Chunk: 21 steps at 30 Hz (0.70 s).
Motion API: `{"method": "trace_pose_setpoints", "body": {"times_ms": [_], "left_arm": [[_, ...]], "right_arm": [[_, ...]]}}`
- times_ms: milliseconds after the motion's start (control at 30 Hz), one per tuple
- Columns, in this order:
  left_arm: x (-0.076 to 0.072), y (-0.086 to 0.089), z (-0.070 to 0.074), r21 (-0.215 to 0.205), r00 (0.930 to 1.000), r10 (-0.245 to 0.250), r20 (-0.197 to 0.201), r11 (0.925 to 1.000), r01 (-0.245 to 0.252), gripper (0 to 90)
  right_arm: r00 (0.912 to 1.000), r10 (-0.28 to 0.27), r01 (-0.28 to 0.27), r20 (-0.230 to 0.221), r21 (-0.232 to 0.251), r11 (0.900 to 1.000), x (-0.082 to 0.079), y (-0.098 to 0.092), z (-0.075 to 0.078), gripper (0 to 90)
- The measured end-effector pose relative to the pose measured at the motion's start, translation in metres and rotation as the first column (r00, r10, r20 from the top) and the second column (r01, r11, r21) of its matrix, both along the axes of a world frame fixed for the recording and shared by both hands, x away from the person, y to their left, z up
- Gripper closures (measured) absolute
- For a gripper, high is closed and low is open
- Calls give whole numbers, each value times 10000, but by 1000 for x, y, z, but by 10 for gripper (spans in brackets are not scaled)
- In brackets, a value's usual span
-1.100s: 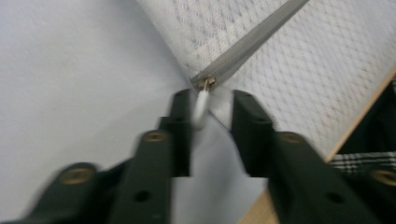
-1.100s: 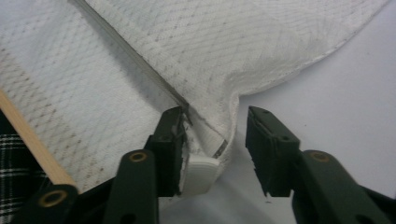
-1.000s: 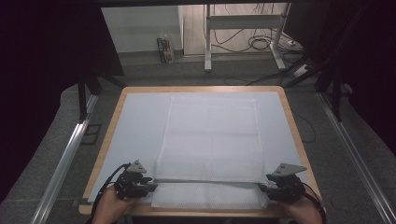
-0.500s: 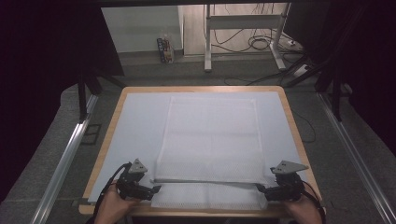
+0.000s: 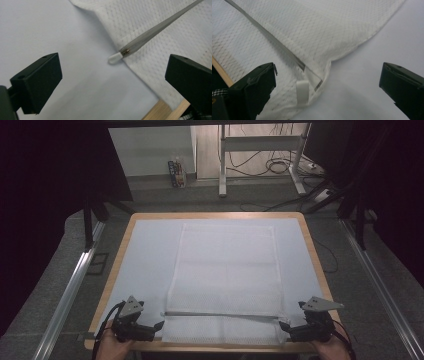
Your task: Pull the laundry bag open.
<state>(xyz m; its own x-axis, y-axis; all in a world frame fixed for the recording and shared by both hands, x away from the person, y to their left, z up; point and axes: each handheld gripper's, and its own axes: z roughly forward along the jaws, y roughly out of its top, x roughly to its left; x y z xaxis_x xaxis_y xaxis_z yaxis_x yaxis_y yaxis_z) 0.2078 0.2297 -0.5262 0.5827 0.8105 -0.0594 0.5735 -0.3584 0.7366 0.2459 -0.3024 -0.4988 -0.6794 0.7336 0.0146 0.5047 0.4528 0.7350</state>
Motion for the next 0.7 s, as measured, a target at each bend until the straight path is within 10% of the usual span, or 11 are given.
{"method": "trace_pose_setpoints", "body": {"times_ms": [700], "left_arm": [[1,8,-3,-409,9988,432,-243,9982,-441,35]], "right_arm": [[9957,-111,138,-922,287,9995,0,-8,-8,0]]}}
